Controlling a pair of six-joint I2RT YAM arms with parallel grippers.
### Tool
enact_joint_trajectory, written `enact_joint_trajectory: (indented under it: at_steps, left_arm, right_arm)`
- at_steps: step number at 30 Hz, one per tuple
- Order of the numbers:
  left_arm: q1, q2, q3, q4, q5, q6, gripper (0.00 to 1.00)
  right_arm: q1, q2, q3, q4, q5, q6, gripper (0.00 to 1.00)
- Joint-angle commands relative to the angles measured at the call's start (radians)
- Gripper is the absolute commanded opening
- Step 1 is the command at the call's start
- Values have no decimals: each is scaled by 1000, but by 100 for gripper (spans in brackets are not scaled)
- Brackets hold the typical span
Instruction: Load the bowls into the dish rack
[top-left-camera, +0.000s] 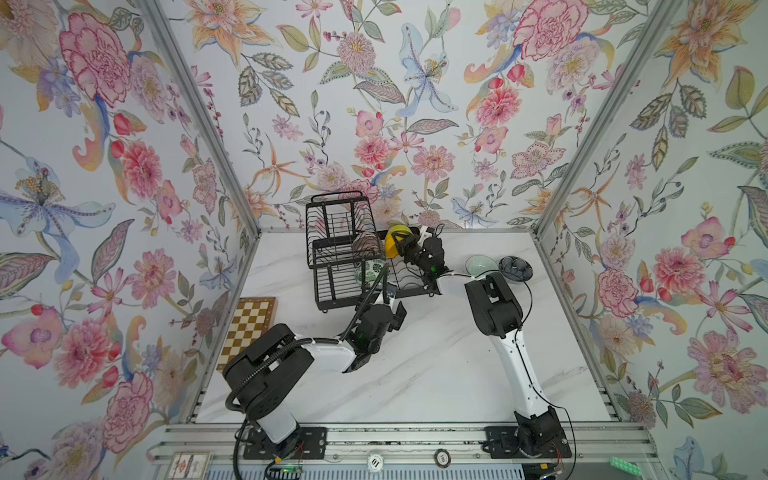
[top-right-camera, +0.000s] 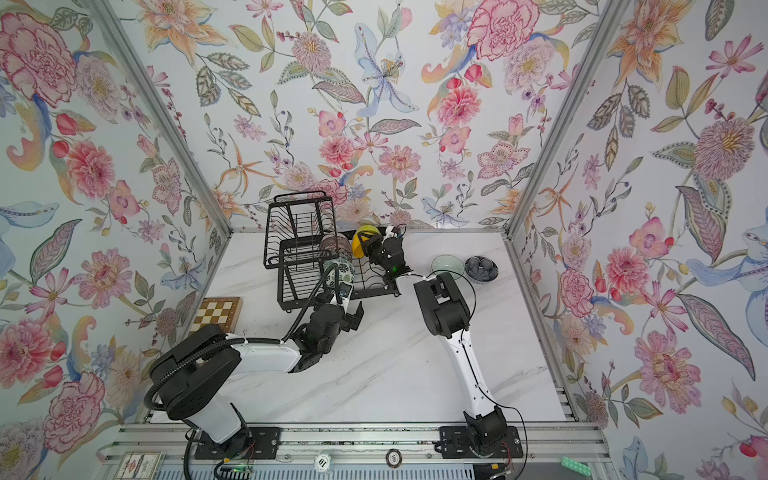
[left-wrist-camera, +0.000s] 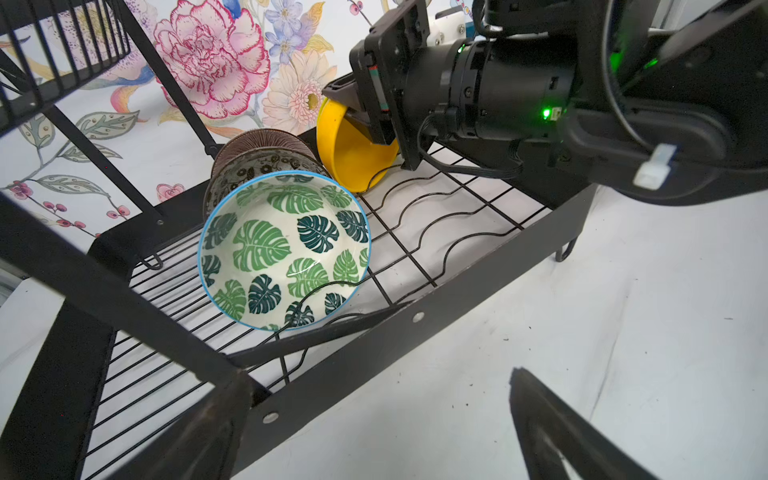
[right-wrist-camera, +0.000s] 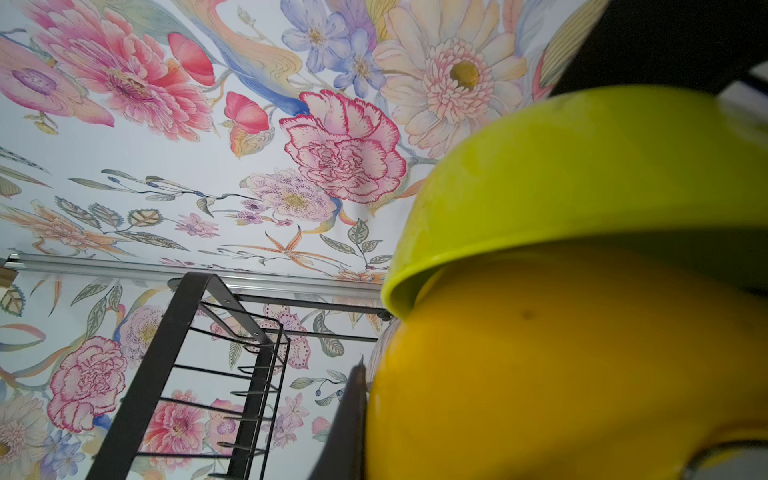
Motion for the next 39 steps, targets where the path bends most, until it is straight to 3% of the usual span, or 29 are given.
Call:
enact_joint_trajectory:
  at_steps: [1, 22, 39]
  left_arm:
    - [12, -5, -7, 10, -27, -19, 99]
    - [12, -21, -8, 6, -28, -22, 99]
    - [13, -37, -7, 6, -27, -23, 99]
  right_arm:
    - [8, 9, -29, -66, -18, 7, 0]
    - [5, -8, -102, -59, 89, 254, 0]
    - [11, -45, -100, -200, 114, 357, 0]
